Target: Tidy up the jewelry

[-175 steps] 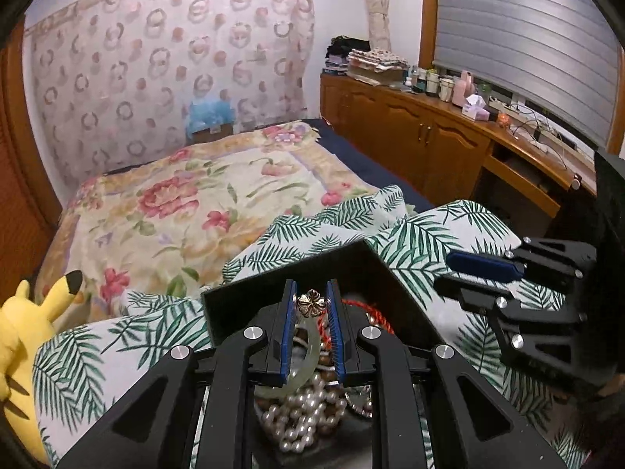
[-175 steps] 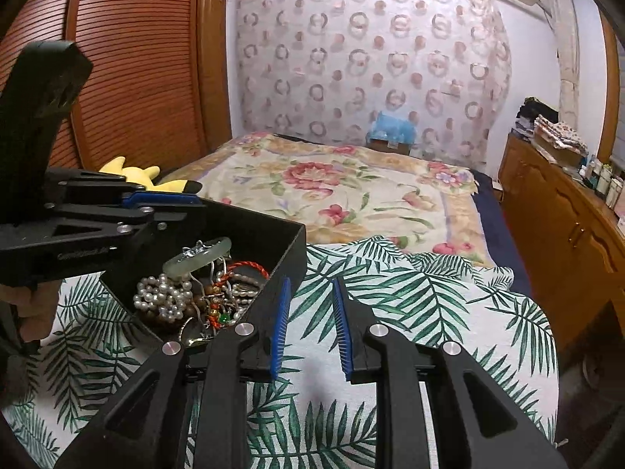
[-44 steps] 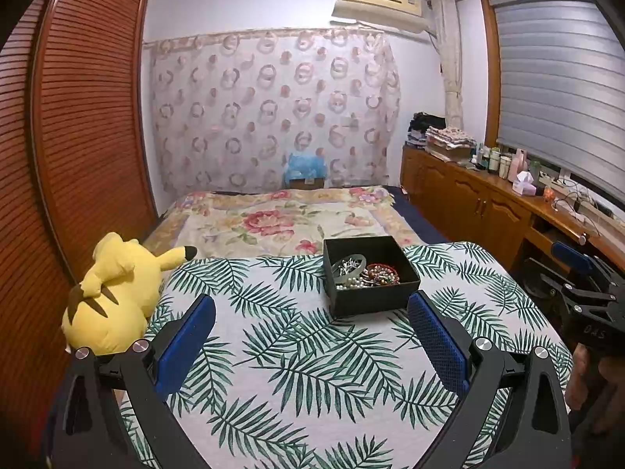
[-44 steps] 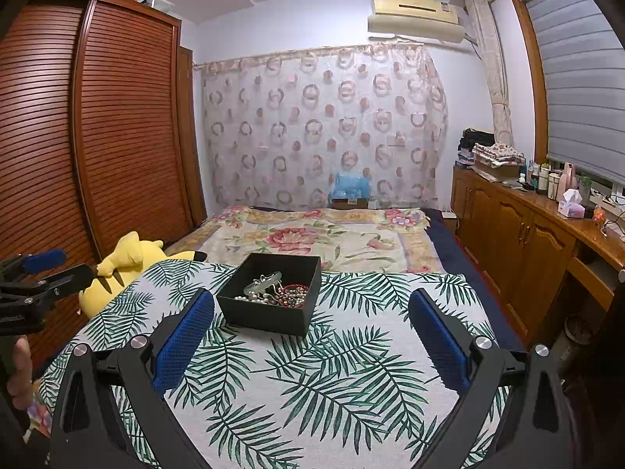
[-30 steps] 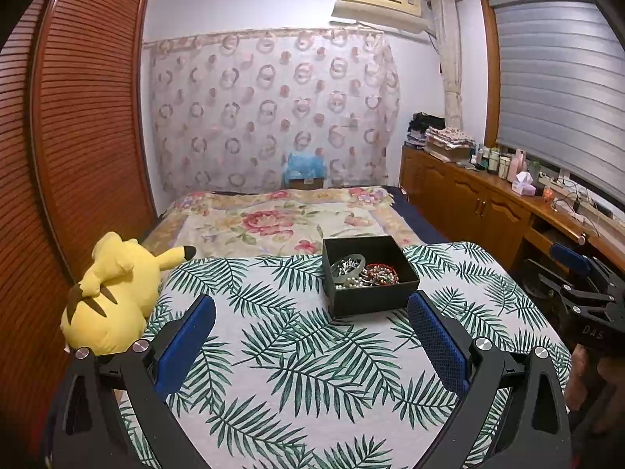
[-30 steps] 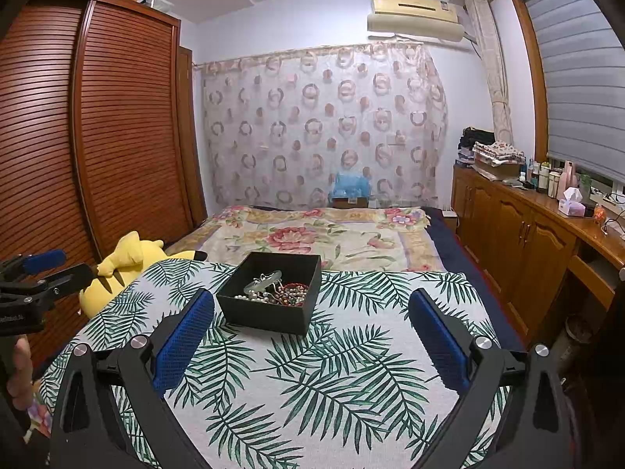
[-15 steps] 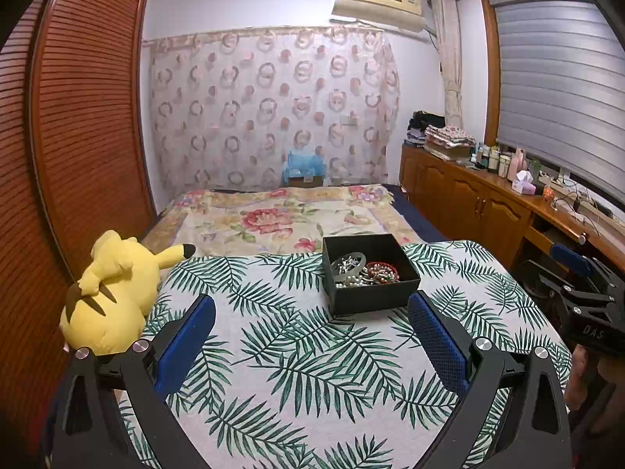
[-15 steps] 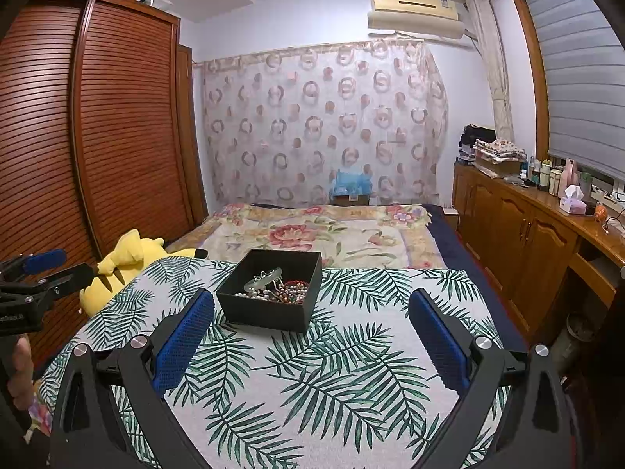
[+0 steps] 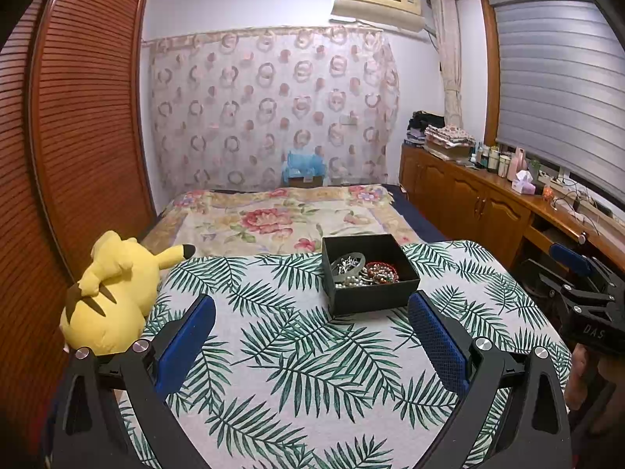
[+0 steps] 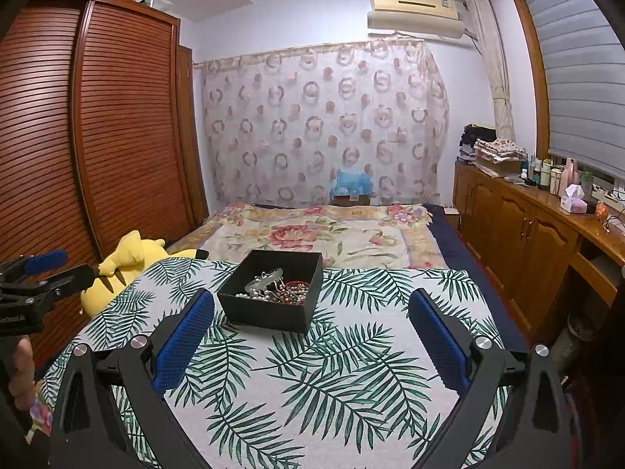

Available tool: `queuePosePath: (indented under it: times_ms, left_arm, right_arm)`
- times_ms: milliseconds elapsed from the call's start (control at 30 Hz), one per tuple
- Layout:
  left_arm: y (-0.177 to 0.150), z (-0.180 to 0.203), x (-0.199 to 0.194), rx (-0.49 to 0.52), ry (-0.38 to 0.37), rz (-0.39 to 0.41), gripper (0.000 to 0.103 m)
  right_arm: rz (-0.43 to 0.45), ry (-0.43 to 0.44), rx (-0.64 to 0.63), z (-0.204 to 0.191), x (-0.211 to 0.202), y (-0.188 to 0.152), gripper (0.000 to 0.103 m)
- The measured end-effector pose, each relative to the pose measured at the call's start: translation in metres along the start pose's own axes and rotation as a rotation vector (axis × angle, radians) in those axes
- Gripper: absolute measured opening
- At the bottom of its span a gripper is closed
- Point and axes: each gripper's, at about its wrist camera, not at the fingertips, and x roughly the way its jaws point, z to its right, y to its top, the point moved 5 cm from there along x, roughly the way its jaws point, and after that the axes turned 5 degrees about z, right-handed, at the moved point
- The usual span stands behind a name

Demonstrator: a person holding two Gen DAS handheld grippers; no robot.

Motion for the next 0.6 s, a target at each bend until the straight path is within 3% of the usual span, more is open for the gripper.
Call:
queuePosePath:
  times_ms: [600]
  left_arm:
    - [-0.0049, 0.0018, 0.0021, -0.004, -0.008, -0.007, 0.095]
  right_arm:
    - [-0.006, 0.000, 0.003, -0.0016, 0.0024, -0.0046, 0.100]
